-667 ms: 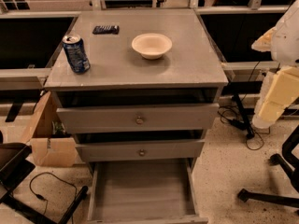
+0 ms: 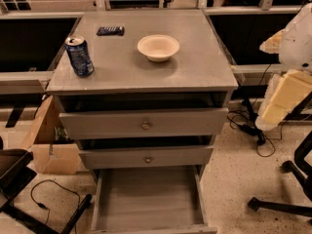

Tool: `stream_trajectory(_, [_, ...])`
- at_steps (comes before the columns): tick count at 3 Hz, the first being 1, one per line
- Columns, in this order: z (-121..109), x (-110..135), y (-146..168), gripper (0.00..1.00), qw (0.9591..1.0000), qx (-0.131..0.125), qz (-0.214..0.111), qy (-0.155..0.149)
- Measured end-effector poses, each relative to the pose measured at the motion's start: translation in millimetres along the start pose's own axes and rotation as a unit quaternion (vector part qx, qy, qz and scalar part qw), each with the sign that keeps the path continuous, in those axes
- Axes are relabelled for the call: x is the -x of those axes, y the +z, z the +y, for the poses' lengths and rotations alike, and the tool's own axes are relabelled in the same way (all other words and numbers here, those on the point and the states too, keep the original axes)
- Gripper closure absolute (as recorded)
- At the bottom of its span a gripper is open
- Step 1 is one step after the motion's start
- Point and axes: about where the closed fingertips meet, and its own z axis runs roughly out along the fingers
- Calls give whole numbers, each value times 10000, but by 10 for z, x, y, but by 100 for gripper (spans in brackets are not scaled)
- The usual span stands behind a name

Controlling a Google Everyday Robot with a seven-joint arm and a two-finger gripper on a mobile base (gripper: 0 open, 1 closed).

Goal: Place pepsi can into bottom drawer

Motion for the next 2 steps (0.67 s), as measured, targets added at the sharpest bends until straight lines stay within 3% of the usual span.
stream_trajectory(1, [-293, 191, 288, 0, 9961, -132, -865, 63])
stream_trajectory(2, [-701, 735, 482, 0, 9757, -392, -2155, 17])
